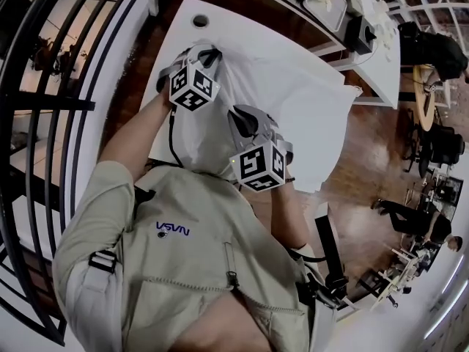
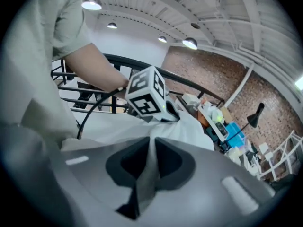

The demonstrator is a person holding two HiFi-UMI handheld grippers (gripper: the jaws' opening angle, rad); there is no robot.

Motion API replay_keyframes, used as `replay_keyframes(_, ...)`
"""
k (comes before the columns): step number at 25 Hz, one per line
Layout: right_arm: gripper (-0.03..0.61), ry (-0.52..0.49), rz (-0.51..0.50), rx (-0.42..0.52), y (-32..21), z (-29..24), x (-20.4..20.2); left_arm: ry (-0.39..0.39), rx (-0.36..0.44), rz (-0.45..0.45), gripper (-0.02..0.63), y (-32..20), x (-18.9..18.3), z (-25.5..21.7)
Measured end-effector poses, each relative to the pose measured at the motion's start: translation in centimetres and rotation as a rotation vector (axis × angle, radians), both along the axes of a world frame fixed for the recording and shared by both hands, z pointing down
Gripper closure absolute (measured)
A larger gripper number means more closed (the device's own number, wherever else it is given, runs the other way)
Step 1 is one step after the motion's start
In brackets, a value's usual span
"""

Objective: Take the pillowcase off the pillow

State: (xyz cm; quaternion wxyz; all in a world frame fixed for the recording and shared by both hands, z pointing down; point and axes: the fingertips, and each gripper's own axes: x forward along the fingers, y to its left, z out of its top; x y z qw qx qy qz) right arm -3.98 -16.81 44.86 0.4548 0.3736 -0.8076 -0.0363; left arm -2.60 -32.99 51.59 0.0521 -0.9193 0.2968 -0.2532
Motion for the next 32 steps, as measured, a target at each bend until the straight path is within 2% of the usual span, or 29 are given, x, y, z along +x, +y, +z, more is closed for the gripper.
replay_keyframes(5, 0.555, -0.028, -0.083, 0.032, 3.2, -1.1, -0.4, 0.004, -0.052, 0.010, 0.604, -1.1, 0.9, 0.9)
replay_keyframes(8, 0.557, -0.059, -0.149, -0.003, 4.9, -1.0, -1.2, 0.058, -0.163, 0.035, 0.604, -1.4, 2.2, 1.5)
replay_keyframes(10, 0.557, -0.074, -0.184, -0.038, 5.9, -0.4, -1.7, 0.096, -0.255, 0.097, 0.604, -0.8, 3.0, 1.9)
replay_keyframes(13, 0.557, -0.106, -0.178, -0.066, 5.7, 0.5, -1.8, 0.134, -0.318, 0.154, 0.604, -0.1, 3.0, 2.3)
replay_keyframes(16, 0.555, -0.138, -0.145, -0.083, 4.5, 1.1, -1.4, 0.172, -0.356, 0.134, 0.600, 0.6, 0.4, 1.8)
replay_keyframes(19, 0.554, -0.135, -0.139, -0.091, 3.5, 1.5, -1.3, 0.228, -0.411, 0.067, 0.557, 1.3, -3.6, 1.8)
replay_keyframes(23, 0.552, -0.129, -0.143, -0.098, 2.9, 1.6, -1.2, 0.385, -0.514, 0.001, 0.528, 3.9, -7.2, 0.2)
replay_keyframes(25, 0.552, -0.130, -0.144, -0.097, 2.8, 1.7, -1.3, 0.445, -0.564, 0.035, 0.489, 5.8, -6.6, -0.8)
replay_keyframes(28, 0.551, -0.128, -0.141, -0.091, 2.9, 1.7, -1.5, 0.485, -0.609, 0.103, 0.376, 7.9, -4.3, -1.8)
replay_keyframes(32, 0.549, -0.127, -0.131, -0.081, 2.9, 1.6, -1.6, 0.513, -0.657, 0.118, 0.379, 8.3, -2.4, -1.6)
